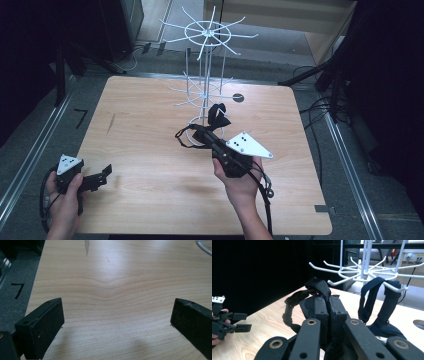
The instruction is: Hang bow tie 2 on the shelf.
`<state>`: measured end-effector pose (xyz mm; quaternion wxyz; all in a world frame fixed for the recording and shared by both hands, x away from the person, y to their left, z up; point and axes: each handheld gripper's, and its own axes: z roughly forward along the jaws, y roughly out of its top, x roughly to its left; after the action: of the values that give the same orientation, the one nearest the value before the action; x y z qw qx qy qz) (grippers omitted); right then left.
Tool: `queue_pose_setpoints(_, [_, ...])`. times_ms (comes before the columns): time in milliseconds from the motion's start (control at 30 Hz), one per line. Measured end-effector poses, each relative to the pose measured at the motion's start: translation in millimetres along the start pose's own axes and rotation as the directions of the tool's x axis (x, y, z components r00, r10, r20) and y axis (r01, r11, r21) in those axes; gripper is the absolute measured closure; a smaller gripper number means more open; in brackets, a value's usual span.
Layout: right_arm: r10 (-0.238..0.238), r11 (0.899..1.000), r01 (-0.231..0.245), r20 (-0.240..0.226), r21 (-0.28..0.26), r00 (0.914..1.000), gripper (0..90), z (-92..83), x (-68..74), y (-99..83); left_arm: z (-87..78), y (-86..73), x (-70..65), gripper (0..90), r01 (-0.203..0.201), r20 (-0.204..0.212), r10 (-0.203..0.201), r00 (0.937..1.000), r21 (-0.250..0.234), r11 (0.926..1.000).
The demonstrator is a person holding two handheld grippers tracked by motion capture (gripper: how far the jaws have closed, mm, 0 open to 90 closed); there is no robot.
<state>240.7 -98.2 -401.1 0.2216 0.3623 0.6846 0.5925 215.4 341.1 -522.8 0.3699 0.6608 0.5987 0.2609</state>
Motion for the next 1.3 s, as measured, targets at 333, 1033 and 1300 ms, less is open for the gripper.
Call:
queue_pose_setpoints(333, [0.001,1.000,-0.001,0.012,-0.026,0.9999,87.6,-5.3,-2.0,8.1,0.0,-0.1,-0.1,0.0,0.000,-0.002,0.000,1.0000,-0.003,1.0000])
queue_pose_setpoints(1033, [0.026,0.999,-0.024,0.035,-0.038,0.9991,87.6,9.6,-12.1,18.2,0.2,-0.1,0.0,0.0,0.001,0.000,-0.001,1.0000,-0.003,1.0000])
queue_pose_setpoints(1300, [0.028,0.999,-0.026,0.059,-0.039,0.9979,87.6,19.1,-15.1,19.3,0.2,-0.1,0.2,0.0,0.000,0.001,0.000,1.0000,-0.003,1.0000])
